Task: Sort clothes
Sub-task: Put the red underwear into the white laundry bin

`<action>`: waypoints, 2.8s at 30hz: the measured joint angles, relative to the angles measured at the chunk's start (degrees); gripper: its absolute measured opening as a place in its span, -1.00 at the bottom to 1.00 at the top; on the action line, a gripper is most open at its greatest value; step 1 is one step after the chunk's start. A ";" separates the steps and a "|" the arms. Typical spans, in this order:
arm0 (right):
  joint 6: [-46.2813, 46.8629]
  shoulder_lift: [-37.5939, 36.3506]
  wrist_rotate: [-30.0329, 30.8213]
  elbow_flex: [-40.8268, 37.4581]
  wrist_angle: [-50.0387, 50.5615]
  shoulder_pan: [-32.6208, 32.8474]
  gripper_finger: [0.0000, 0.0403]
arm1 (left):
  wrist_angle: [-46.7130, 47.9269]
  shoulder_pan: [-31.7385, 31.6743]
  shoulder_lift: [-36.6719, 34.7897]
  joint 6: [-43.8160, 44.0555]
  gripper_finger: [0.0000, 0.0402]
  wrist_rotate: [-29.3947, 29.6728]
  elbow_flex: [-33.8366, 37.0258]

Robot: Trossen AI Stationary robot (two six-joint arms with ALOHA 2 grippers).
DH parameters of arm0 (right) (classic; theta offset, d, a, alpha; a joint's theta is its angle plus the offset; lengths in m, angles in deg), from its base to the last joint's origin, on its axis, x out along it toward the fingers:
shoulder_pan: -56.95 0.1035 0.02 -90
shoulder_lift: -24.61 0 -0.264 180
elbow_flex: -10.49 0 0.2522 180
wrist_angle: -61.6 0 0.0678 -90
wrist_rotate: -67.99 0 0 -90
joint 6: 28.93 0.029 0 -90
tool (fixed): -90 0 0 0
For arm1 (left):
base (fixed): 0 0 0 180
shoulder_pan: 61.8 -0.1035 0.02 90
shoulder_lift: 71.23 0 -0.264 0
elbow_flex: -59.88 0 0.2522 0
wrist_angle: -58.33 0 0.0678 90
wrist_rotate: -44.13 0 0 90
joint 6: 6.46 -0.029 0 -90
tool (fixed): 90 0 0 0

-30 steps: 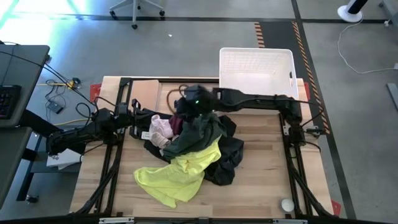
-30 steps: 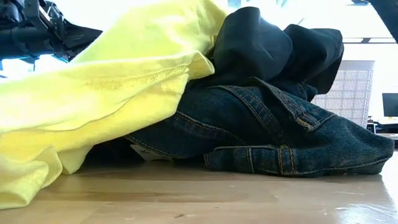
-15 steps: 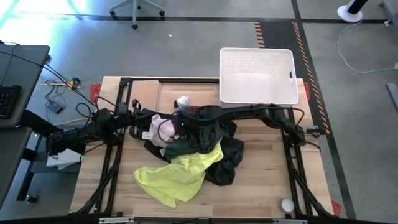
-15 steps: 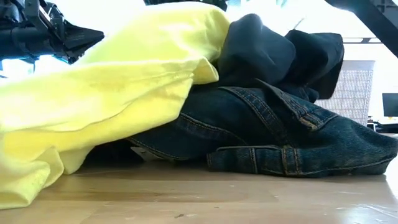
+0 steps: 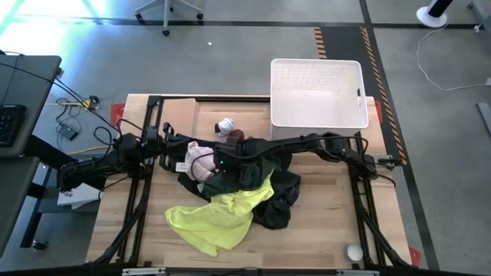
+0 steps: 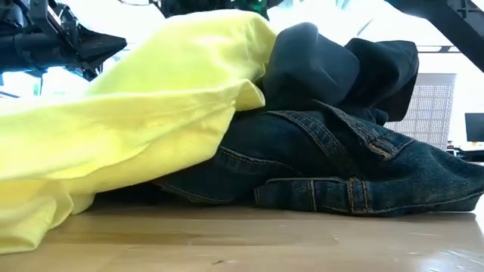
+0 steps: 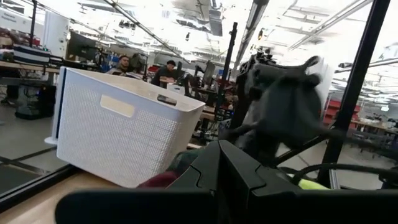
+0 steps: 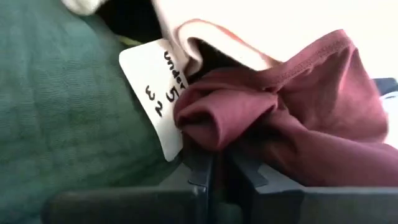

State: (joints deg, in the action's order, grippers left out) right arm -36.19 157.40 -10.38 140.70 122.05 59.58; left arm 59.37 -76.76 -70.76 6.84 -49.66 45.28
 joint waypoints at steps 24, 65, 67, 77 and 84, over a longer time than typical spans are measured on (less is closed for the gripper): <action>2.27 -20.51 -4.42 -2.98 -2.35 4.29 -0.98 | 2.11 0.00 0.02 0.13 -0.98 -0.15 -0.02; 3.62 -17.50 -11.16 -7.86 -17.23 -5.03 0.50 | 2.26 0.00 0.01 1.54 -0.98 4.32 0.00; 4.49 -15.46 -12.04 -6.90 -17.46 -5.73 0.50 | 2.29 -0.02 0.00 1.53 -0.98 5.02 0.00; 8.76 -7.48 -16.40 -5.47 -5.79 -7.25 0.50 | 2.57 -0.02 0.02 1.56 -0.98 5.62 0.00; 6.87 -2.12 -14.18 -5.28 -2.33 -5.15 0.19 | 2.62 0.00 0.01 1.65 -0.98 5.48 0.00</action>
State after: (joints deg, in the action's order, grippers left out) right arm -29.32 155.28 -24.56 135.42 119.72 54.43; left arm 62.00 -76.76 -70.75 8.49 -44.18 45.28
